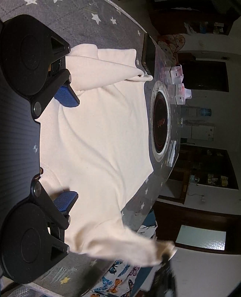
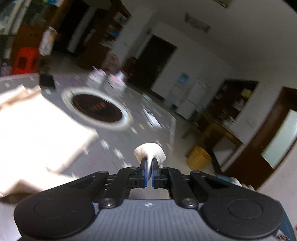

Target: Fold clothes

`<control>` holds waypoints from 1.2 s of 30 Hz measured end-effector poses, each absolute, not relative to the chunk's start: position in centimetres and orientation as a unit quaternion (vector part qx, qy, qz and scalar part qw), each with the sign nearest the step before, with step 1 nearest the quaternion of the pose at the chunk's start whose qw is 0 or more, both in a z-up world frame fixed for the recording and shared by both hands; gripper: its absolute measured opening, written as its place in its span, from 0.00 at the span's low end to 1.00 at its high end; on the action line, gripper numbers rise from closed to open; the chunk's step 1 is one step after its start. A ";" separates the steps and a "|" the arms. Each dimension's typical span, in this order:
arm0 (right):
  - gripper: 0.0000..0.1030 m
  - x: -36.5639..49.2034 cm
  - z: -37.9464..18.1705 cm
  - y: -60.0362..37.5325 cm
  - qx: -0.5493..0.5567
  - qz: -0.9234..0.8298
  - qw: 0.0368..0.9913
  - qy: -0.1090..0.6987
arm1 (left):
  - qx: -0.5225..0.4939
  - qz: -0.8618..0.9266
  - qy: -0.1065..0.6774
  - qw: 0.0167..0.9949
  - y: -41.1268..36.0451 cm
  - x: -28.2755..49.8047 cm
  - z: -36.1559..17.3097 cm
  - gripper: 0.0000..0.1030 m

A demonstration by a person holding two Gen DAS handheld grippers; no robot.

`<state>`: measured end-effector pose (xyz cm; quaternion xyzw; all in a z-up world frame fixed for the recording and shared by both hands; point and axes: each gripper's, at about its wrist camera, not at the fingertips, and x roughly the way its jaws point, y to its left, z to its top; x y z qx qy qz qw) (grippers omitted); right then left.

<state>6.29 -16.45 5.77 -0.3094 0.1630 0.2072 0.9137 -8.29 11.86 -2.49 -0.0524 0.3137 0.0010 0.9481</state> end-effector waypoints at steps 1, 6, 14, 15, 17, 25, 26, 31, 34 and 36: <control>0.03 6.3 5.1 -17.5 -0.305 0.198 0.915 0.177 | -0.050 0.001 0.315 0.948 11.8 -8.2 -2.5 0.97; 0.07 6.9 1.3 -21.4 -0.275 0.155 0.917 0.243 | -0.036 0.001 0.321 0.946 11.5 -8.0 -2.6 0.99; 0.51 5.2 1.0 -24.2 -0.172 0.160 0.937 0.259 | -0.024 0.004 0.328 0.944 11.2 -7.9 -2.6 1.00; 0.55 5.0 1.1 -24.1 -0.161 0.170 0.938 0.256 | -0.023 0.005 0.329 0.944 11.1 -7.9 -2.6 1.00; 0.57 4.8 1.1 -23.7 -0.145 0.190 0.936 0.259 | -0.022 0.009 0.332 0.943 11.0 -7.8 -2.4 1.00; 0.81 7.3 -1.2 -21.5 -0.101 0.225 0.921 0.301 | -0.017 0.003 0.315 0.949 9.3 -8.7 -0.1 0.99; 0.81 7.7 -1.7 -21.3 -0.102 0.222 0.921 0.304 | -0.016 -0.002 0.313 0.950 8.8 -8.8 0.1 0.99; 0.93 8.5 -2.4 -21.4 -0.097 0.210 0.920 0.318 | 0.003 -0.035 0.306 0.951 6.3 -8.0 0.4 0.98; 0.97 8.3 -2.2 -21.2 -0.101 0.213 0.920 0.314 | 0.013 -0.055 0.303 0.951 4.7 -7.3 0.4 0.95; 1.00 7.8 -1.8 -20.7 -0.110 0.225 0.919 0.305 | 0.018 -0.068 0.303 0.950 3.7 -6.8 0.2 0.91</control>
